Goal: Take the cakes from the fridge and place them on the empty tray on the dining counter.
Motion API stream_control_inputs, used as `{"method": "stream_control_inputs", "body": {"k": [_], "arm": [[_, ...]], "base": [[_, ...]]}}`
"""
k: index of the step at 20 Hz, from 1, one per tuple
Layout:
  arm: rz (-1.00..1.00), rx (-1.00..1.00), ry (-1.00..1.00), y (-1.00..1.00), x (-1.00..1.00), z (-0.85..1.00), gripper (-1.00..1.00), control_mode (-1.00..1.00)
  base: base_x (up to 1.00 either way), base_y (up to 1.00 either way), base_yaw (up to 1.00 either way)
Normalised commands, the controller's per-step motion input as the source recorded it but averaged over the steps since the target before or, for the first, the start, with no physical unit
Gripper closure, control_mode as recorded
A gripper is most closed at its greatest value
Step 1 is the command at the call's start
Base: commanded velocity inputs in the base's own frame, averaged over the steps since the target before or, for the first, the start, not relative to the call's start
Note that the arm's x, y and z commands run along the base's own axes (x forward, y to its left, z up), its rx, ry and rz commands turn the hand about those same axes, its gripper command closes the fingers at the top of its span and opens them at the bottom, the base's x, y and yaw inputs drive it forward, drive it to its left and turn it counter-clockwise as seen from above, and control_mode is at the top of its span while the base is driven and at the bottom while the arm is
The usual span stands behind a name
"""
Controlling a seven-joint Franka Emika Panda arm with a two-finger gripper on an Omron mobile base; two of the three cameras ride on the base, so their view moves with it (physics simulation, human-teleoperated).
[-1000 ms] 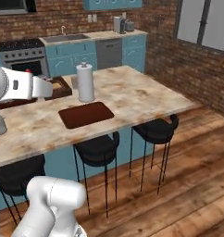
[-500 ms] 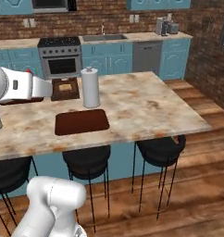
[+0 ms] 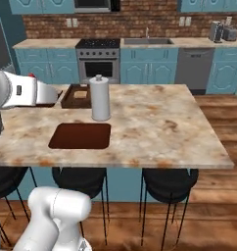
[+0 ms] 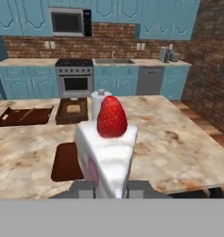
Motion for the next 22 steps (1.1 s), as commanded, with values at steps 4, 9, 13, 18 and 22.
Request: {"method": "stream_control_inputs", "body": {"k": [4,9,13,18,22], "arm": [[0.00,0.00,0.00,0.00,0.00,0.00,1.00,1.00],[0.00,0.00,0.00,0.00,0.00,0.00,1.00,1.00],[0.09,0.04,0.15,0.00,0.10,-0.14,1.00,-1.00],[0.16,0.04,0.32,0.08,0.42,-0.48,1.00,-1.00],[0.16,0.00,0.31,0.09,0.73,-0.56,1.00,-1.00]], "base": [[0.64,-0.01,0.33],[0.60,0.00,0.25],[0.22,0.00,0.10],[0.00,0.00,0.00],[0.00,0.00,0.00]]}}
